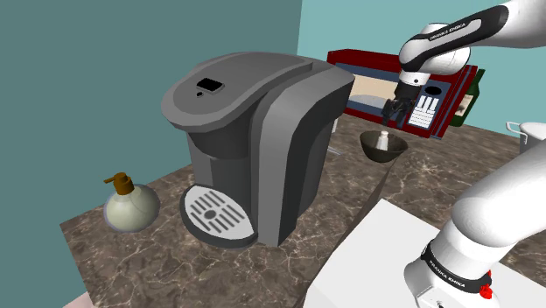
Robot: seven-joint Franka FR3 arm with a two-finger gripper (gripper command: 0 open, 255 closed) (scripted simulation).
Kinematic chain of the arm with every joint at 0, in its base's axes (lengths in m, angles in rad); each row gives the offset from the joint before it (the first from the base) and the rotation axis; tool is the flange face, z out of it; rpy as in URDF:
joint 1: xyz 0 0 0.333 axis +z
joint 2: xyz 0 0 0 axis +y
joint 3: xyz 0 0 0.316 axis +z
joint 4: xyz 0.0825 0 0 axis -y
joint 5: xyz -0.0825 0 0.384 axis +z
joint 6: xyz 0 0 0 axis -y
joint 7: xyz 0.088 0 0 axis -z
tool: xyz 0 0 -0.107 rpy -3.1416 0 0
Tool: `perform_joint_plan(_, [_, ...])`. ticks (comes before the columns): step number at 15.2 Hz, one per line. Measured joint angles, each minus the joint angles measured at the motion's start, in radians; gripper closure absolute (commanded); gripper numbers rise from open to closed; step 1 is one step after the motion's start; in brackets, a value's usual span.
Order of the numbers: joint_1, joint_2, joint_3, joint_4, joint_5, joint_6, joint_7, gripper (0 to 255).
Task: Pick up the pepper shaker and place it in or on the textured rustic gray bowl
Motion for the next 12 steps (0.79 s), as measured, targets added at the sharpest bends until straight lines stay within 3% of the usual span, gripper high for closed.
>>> perform_joint_plan(3, [0.000,0.000,0.000,0.000,0.000,0.000,0.000,0])
perform_joint_plan(7, [-0.005,-0.038,0.014,0.072,-0.012,-0.105,0.009,0])
perform_joint_plan(12, [-0.006,-0.047,0.019,0.088,-0.014,-0.131,0.013,0])
